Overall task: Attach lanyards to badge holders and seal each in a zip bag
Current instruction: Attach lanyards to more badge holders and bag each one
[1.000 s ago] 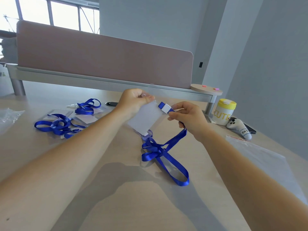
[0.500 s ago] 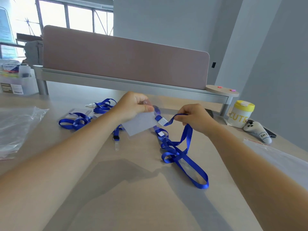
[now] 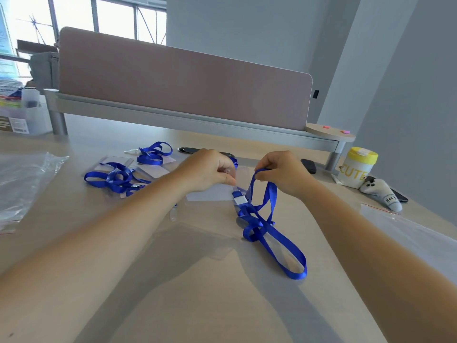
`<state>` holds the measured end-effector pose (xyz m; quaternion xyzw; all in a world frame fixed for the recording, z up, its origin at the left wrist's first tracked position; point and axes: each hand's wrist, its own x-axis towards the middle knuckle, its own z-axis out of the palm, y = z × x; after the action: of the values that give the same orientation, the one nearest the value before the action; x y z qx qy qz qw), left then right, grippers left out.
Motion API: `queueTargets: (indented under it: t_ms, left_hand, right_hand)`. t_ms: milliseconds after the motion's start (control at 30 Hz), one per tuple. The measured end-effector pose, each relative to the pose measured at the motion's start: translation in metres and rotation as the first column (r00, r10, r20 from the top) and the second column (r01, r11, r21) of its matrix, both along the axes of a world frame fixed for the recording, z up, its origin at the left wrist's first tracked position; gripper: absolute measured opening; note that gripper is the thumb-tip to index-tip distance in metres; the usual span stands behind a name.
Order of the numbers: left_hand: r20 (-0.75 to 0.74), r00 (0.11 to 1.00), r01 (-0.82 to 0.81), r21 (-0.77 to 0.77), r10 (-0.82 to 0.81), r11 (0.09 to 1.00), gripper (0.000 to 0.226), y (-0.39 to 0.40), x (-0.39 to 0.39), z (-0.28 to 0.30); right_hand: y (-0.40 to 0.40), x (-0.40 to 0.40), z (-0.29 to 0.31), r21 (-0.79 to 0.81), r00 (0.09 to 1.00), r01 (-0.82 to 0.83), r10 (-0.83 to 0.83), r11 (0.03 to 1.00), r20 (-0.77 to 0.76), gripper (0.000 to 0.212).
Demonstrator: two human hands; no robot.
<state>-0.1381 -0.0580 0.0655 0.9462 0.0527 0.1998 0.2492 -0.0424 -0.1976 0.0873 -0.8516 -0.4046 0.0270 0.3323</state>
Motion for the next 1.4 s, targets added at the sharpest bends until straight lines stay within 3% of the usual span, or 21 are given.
queueTargets:
  t_ms: [200, 333, 433, 667, 800, 933, 1200, 1400]
  left_hand:
    - [-0.065, 0.997, -0.028, 0.143, 0.038, 0.989, 0.019, -0.005, 0.001, 0.002]
    - [-0.076, 0.995, -0.051, 0.228, 0.070, 0.972, 0.020, -0.011, 0.000, 0.006]
    - [-0.084, 0.993, -0.052, 0.298, 0.080, 0.953, 0.019, -0.014, 0.001, 0.010]
    - [-0.058, 0.982, -0.147, 0.347, 0.178, 0.926, 0.019, -0.017, 0.008, 0.034]
    - [0.011, 0.984, -0.175, 0.223, 0.177, 0.959, 0.033, -0.016, 0.013, 0.040]
    - [0.076, 0.986, -0.155, 0.071, 0.150, 0.985, 0.029, -0.017, 0.017, 0.041]
    - [0.121, 0.975, -0.193, 0.037, 0.187, 0.981, 0.012, -0.021, 0.022, 0.039]
    - [0.166, 0.946, -0.280, -0.007, 0.277, 0.960, 0.013, -0.012, 0.021, 0.035]
  right_hand:
    - [0.000, -0.003, 0.006, 0.062, 0.995, -0.078, 0.082, 0.995, -0.063, 0.020]
    - [0.003, -0.005, 0.011, 0.128, 0.993, -0.075, 0.085, 0.989, -0.078, 0.009]
    - [0.007, -0.005, 0.014, 0.154, 0.990, -0.088, 0.103, 0.984, -0.092, 0.024]
    - [0.008, -0.008, 0.033, 0.224, 0.987, -0.082, 0.110, 0.971, -0.118, 0.024]
    - [0.005, -0.009, 0.044, 0.267, 0.988, -0.107, 0.133, 0.958, -0.082, 0.023]
    - [-0.002, -0.011, 0.049, 0.308, 0.986, -0.122, 0.151, 0.944, -0.074, 0.009]
    - [-0.006, -0.008, 0.043, 0.382, 0.999, -0.044, 0.037, 0.923, 0.026, 0.026]
    - [-0.012, -0.005, 0.036, 0.275, 0.992, -0.005, 0.040, 0.961, -0.123, 0.008]
